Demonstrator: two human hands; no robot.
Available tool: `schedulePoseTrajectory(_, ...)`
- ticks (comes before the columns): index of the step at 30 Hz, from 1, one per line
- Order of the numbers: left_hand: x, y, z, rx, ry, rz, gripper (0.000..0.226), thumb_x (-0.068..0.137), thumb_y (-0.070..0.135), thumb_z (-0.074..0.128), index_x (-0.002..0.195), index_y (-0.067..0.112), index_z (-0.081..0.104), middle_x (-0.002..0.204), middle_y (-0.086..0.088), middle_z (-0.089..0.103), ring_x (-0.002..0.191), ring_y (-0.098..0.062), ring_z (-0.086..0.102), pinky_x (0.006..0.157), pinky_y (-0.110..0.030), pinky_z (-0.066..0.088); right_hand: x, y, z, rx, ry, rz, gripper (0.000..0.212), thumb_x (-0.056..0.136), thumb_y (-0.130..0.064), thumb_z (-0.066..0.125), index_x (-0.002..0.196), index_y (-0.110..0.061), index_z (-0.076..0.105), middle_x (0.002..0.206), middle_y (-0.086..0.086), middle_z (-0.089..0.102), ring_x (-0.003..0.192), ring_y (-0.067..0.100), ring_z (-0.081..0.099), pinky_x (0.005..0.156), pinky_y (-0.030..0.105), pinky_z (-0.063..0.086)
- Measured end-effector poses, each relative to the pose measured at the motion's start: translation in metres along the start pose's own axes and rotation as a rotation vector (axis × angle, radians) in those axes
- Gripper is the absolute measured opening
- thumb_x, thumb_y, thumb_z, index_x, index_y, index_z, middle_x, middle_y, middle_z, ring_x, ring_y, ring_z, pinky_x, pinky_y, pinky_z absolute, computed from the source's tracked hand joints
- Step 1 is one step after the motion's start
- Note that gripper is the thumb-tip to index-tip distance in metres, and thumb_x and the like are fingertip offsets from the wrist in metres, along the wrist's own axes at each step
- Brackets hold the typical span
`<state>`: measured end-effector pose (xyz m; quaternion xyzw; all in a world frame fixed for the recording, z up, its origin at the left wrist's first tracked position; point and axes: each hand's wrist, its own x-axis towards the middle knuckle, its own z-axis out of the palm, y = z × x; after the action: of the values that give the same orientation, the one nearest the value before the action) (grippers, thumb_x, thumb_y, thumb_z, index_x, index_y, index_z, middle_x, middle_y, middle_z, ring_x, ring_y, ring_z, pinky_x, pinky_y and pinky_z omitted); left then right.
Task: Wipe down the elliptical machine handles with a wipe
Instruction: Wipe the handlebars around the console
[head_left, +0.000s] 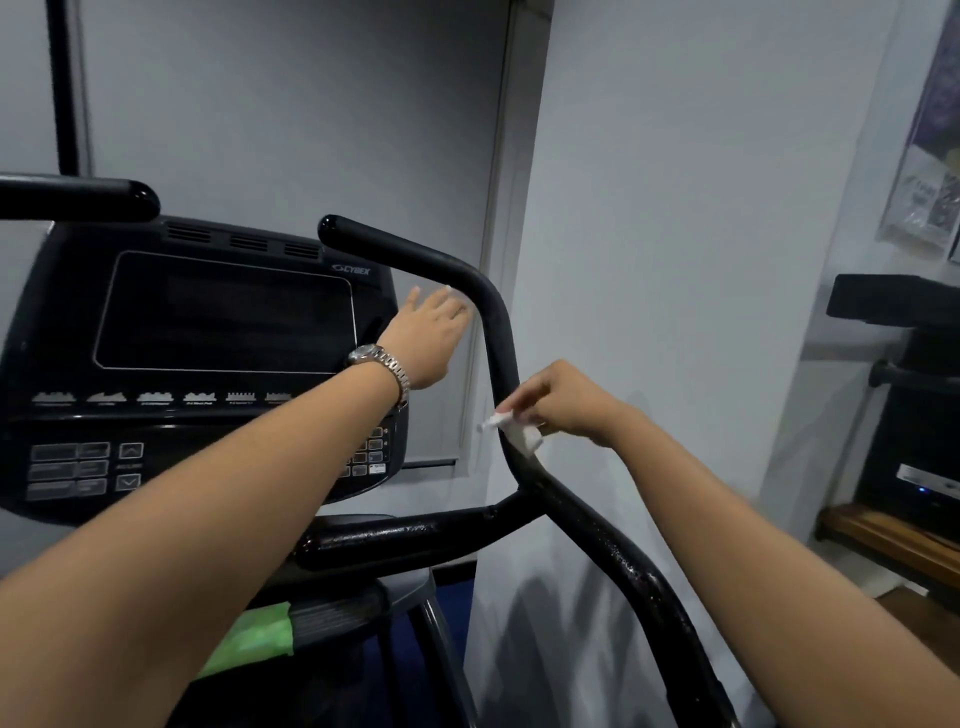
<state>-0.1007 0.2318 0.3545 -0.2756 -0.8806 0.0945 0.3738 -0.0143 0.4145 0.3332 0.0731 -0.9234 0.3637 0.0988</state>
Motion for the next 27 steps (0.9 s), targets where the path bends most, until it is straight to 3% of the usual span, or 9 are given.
schedulePoseTrajectory(3,-0.035,0.003,0.003,-0.615,-0.052,-0.2,0.048,0.089,0.003,0.047,0.136,0.013,0.045,0.136,-0.001,0.046,0.116,-0.02,0.052,0.102,-0.036,0.041,-0.005,-0.009,0.004,0.24,0.081,0.013,0.028,0.083,0.014,0.053,0.084,-0.008,0.072,0.079,0.009,0.062,0.072,0.019,0.056,0.061,0.024,0.051)
schedulePoseTrajectory(6,-0.068,0.008,0.001,-1.208,-0.171,-0.386,0.038,0.09,0.007,0.058,0.127,0.008,0.055,0.119,-0.001,0.062,0.095,-0.012,0.06,0.088,-0.029,0.05,-0.013,-0.018,0.016,0.506,0.14,0.074,0.024,0.084,0.013,0.056,0.078,-0.007,0.067,0.08,0.009,0.064,0.068,0.019,0.061,0.059,0.027,0.054)
schedulePoseTrajectory(9,-0.096,0.014,-0.003,-1.559,-0.247,-0.453,0.037,0.085,0.013,0.067,0.12,0.006,0.058,0.11,-0.009,0.068,0.095,-0.016,0.065,0.089,-0.033,0.051,-0.022,-0.023,0.037,0.699,0.139,0.112,0.022,0.084,0.015,0.055,0.077,-0.004,0.064,0.075,0.01,0.063,0.065,0.019,0.061,0.05,0.024,0.053)
schedulePoseTrajectory(11,-0.11,0.021,-0.004,-1.657,-0.244,-0.469,0.033,0.083,0.014,0.069,0.114,0.003,0.062,0.104,-0.012,0.07,0.089,-0.018,0.066,0.087,-0.035,0.052,-0.029,-0.021,0.054,0.752,0.089,0.13,0.021,0.084,0.014,0.056,0.077,-0.004,0.065,0.076,0.01,0.066,0.069,0.02,0.064,0.059,0.028,0.056)
schedulePoseTrajectory(14,-0.129,0.03,-0.003,-1.647,-0.183,-0.469,0.021,0.082,0.01,0.071,0.099,0.0,0.068,0.093,-0.015,0.071,0.082,-0.019,0.068,0.08,-0.033,0.056,-0.046,-0.015,0.079,0.756,0.036,0.177,0.013,0.085,0.007,0.06,0.087,-0.002,0.068,0.083,0.01,0.07,0.074,0.02,0.068,0.066,0.032,0.057)
schedulePoseTrajectory(17,-0.148,0.034,0.001,-1.395,-0.022,-0.45,0.01,0.08,0.017,0.074,0.085,0.009,0.072,0.082,-0.007,0.072,0.076,-0.014,0.067,0.075,-0.032,0.058,-0.071,-0.006,0.101,0.739,0.102,0.273,0.009,0.09,-0.008,0.063,0.096,-0.001,0.067,0.088,0.014,0.072,0.074,0.022,0.07,0.068,0.033,0.06)
schedulePoseTrajectory(22,-0.188,0.044,0.001,-0.896,0.321,-0.303,0.005,0.079,0.025,0.073,0.084,0.025,0.071,0.078,0.015,0.065,0.074,-0.004,0.06,0.066,-0.029,0.053,-0.102,0.005,0.133,1.052,-0.026,0.458,0.052,0.093,-0.046,0.053,0.104,0.004,0.06,0.092,0.023,0.072,0.084,0.032,0.072,0.068,0.036,0.061)
schedulePoseTrajectory(24,-0.199,0.048,0.006,-0.809,0.363,-0.196,0.008,0.076,0.018,0.074,0.082,0.022,0.072,0.079,0.014,0.065,0.078,-0.006,0.059,0.067,-0.034,0.053,-0.102,0.002,0.144,1.244,-0.081,0.471,0.052,0.09,-0.045,0.058,0.106,0.004,0.059,0.096,0.022,0.072,0.086,0.03,0.072,0.064,0.032,0.061)
schedulePoseTrajectory(27,-0.207,0.048,0.013,-0.77,0.283,-0.088,0.009,0.076,0.016,0.073,0.084,0.022,0.073,0.082,0.012,0.067,0.084,-0.007,0.059,0.07,-0.035,0.053,-0.095,-0.005,0.152,1.368,0.033,0.476,0.025,0.085,-0.018,0.069,0.101,0.001,0.063,0.098,0.02,0.072,0.081,0.026,0.071,0.063,0.028,0.061)
